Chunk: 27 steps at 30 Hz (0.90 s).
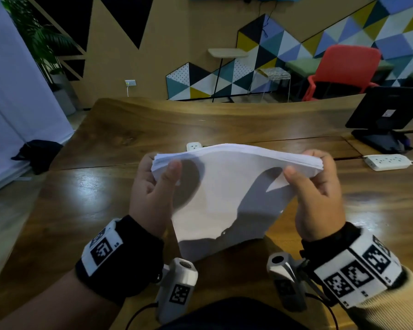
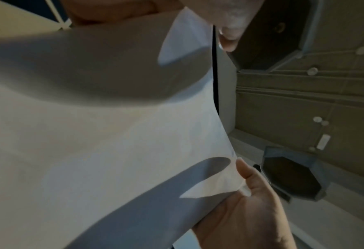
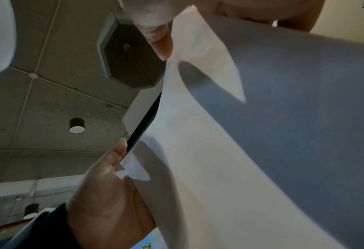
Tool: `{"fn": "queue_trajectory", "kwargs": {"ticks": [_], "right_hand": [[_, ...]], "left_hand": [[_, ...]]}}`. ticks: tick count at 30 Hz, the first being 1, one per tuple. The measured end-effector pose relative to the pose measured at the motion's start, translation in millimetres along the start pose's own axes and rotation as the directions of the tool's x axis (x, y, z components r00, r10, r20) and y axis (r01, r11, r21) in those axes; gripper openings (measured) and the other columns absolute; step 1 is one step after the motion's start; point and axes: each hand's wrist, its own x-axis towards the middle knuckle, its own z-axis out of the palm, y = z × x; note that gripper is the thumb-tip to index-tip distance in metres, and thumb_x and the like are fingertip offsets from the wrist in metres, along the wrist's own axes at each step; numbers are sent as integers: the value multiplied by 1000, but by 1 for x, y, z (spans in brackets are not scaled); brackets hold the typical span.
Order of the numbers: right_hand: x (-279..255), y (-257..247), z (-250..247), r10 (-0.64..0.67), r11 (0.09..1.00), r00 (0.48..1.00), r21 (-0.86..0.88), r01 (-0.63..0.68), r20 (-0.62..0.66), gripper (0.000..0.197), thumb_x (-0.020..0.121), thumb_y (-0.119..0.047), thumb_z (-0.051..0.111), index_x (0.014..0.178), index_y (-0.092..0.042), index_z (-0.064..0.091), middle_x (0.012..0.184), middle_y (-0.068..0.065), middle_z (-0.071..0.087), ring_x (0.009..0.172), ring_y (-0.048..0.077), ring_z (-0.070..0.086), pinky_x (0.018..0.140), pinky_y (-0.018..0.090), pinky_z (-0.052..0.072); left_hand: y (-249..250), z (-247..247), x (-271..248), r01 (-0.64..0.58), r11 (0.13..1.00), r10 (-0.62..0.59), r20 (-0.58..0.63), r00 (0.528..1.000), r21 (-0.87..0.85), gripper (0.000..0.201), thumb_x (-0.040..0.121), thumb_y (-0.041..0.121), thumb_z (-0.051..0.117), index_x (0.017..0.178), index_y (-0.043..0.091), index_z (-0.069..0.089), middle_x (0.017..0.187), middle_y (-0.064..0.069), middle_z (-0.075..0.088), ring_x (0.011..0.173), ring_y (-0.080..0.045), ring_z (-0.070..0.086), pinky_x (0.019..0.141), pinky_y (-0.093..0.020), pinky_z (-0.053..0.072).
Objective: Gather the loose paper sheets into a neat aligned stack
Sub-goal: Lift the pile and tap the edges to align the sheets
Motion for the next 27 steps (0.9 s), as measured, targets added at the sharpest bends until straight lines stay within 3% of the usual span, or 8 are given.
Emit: {"fn": "queue_trajectory", "kwargs": {"ticks": [5, 13, 15, 18, 20, 23, 25, 27], "right_hand": [[4, -5, 10, 69, 997, 983, 45, -62, -169, 30, 74, -46, 68, 76, -26, 46, 54, -13, 61, 51, 3, 55, 49, 17, 44], [15, -6, 15, 63, 991, 931, -90, -102, -360, 14, 76, -28, 47, 65, -25, 40, 54, -10, 37, 51, 8, 32, 50, 25, 26], [16, -7, 16, 45, 987, 926, -124, -98, -375, 15, 76, -26, 46, 64, -25, 38, 53, -13, 36, 50, 5, 31, 48, 21, 28], [16, -9, 16, 12, 989, 924, -134, -68, -382, 19, 81, -23, 45, 65, -23, 36, 52, -13, 34, 46, 1, 31, 44, 14, 29], [17, -9, 15, 12, 987, 925, -144, -71, -380, 24, 89, -20, 45, 67, -23, 36, 59, -9, 34, 47, 0, 32, 45, 13, 30], [23, -12, 13, -93, 953, 923, -300, -25, -373, 12, 86, -34, 45, 76, -31, 39, 81, -1, 42, 71, 5, 43, 66, 19, 39], [23, -19, 12, -329, 829, 897, -544, 126, -294, 17, 79, -39, 46, 94, -31, 42, 102, 4, 38, 95, 17, 41, 84, 29, 37], [20, -26, 11, -527, 557, 850, -746, 365, 23, 37, 79, -34, 50, 110, -13, 49, 110, 9, 40, 106, 24, 40, 91, 36, 32]], "left_hand": [[5, 9, 12, 230, 958, -242, -56, 969, -170, 34, 53, 59, 58, 62, 27, 63, 85, -10, 58, 89, -29, 57, 95, -59, 42], [10, 10, 11, 288, 945, -294, -16, 956, -154, 26, 53, 56, 57, 59, 31, 60, 91, -12, 57, 98, -41, 58, 88, -60, 46], [9, 10, 11, 264, 955, -265, 10, 964, -138, 27, 54, 56, 59, 64, 31, 59, 90, -11, 58, 98, -42, 59, 83, -55, 50], [4, 6, 9, 80, 991, -63, 152, 986, -110, 47, 48, 56, 76, 78, 31, 51, 71, 9, 64, 68, -10, 62, 53, -25, 51], [3, 3, 4, -64, 998, 59, 230, 972, 13, 45, 49, 45, 79, 80, 35, 47, 63, 9, 61, 54, -2, 55, 46, -18, 45], [3, 4, 2, -171, 973, 140, 189, 972, 158, 30, 66, 26, 74, 77, 35, 47, 66, 6, 52, 53, 1, 54, 47, -11, 41], [5, 10, -1, -252, 944, 214, 187, 959, 212, 28, 70, 19, 71, 74, 30, 46, 66, 8, 51, 55, 5, 54, 46, -7, 40], [8, 17, -5, -304, 923, 253, 222, 942, 237, 28, 70, 16, 71, 71, 29, 46, 61, 11, 51, 55, 5, 54, 47, -6, 39]]}}
